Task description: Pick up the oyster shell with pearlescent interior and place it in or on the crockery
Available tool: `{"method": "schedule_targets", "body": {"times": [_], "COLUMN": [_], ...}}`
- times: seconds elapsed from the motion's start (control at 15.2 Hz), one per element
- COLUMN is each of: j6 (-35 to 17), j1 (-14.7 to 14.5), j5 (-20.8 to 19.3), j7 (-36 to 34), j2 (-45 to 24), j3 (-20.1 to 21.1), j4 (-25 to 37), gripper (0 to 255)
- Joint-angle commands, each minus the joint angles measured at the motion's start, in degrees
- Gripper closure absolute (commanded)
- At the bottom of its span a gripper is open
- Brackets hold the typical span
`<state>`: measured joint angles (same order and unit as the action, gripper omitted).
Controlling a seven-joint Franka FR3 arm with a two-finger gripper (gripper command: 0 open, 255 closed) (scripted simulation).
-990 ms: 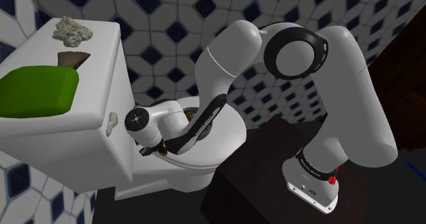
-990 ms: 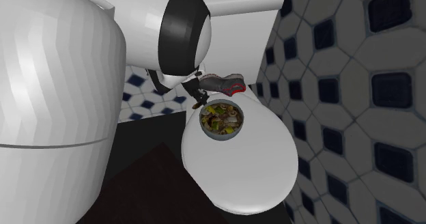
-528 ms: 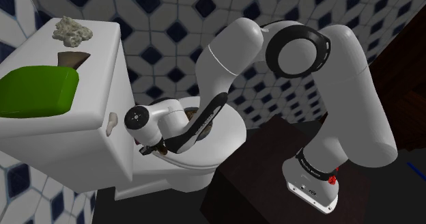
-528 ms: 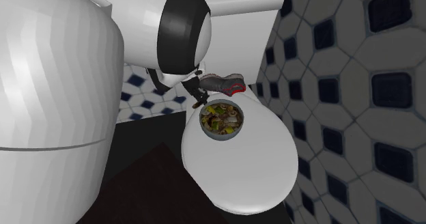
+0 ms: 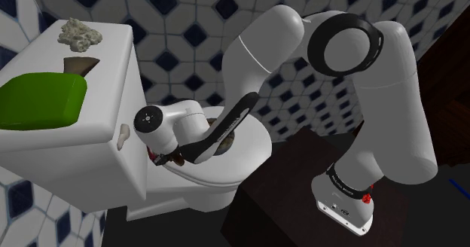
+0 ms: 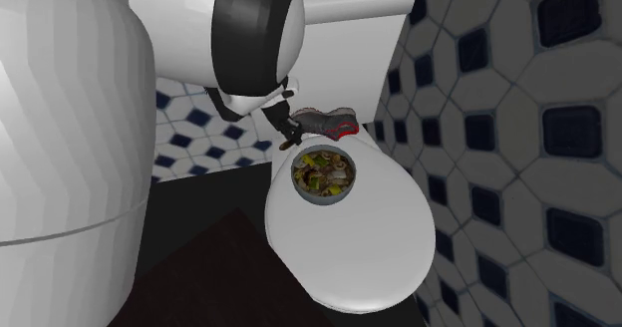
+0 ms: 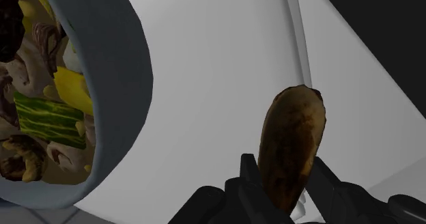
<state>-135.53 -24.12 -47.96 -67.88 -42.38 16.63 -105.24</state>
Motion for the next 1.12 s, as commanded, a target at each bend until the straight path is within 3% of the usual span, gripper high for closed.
{"method": "schedule_targets", "body": {"times": [0.0,1.06], "j6": [0.68,6.56], "j1": [0.45,3.09], "j5": [0.69,6.55], "j7": [0.79,6.39], "j2": [1.33,11.01], "j3": [0.5,4.32], "j4": [-0.51,-3.05], "gripper": [255,255]}}
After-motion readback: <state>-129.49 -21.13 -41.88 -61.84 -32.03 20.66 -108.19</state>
